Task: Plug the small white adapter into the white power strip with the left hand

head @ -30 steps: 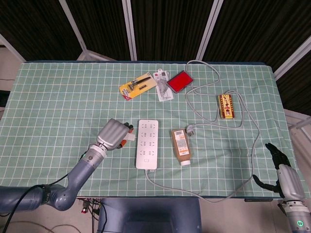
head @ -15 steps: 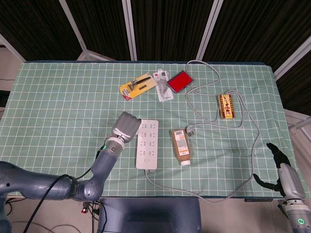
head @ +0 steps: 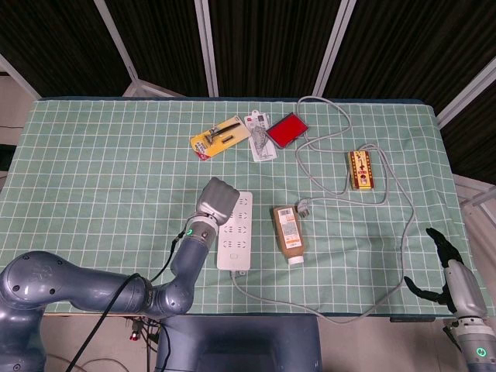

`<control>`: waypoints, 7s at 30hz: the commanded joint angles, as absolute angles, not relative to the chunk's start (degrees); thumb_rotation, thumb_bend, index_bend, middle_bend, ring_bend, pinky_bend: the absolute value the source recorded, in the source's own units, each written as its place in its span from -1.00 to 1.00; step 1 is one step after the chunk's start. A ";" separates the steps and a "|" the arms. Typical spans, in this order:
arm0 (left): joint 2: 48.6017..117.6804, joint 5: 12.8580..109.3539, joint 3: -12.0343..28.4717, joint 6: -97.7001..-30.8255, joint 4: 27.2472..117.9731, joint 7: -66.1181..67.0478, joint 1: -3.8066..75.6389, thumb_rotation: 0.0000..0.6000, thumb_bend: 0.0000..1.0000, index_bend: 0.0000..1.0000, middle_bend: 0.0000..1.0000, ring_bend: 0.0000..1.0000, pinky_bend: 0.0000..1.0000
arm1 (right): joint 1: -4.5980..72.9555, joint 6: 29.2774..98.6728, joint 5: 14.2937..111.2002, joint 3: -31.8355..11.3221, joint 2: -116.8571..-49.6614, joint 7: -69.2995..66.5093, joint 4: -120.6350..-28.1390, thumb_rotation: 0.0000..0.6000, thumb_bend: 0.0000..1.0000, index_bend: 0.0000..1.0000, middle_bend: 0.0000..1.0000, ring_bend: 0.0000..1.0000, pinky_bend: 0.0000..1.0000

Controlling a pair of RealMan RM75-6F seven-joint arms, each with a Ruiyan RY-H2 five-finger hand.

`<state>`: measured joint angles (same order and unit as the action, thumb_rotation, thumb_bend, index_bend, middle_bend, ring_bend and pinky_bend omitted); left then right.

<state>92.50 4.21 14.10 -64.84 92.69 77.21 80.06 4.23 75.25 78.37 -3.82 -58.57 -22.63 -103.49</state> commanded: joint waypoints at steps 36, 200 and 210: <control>97.19 2.57 12.34 -61.27 85.11 76.19 82.81 1.00 0.43 0.45 0.81 0.86 0.92 | 4.24 74.66 78.17 -4.00 -58.29 -23.23 -103.67 1.00 -0.32 -1.00 -1.00 -1.00 -1.00; 88.84 42.96 21.07 -51.70 92.58 7.28 57.06 1.00 -0.62 -0.19 -0.10 -0.10 0.11 | 3.80 76.05 80.08 -3.59 -58.95 -21.55 -102.56 1.00 -0.32 -1.00 -1.00 -1.00 -1.00; 73.45 63.10 3.28 -73.10 107.63 21.46 40.90 1.00 -0.98 -0.89 -0.98 -0.96 -0.85 | 3.53 77.35 81.42 -3.24 -59.54 -19.84 -101.90 1.00 -0.32 -1.00 -1.00 -1.00 -1.00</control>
<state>78.40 57.83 9.13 -66.99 103.26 16.66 46.52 3.55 77.28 81.32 -3.30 -59.47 -19.95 -101.95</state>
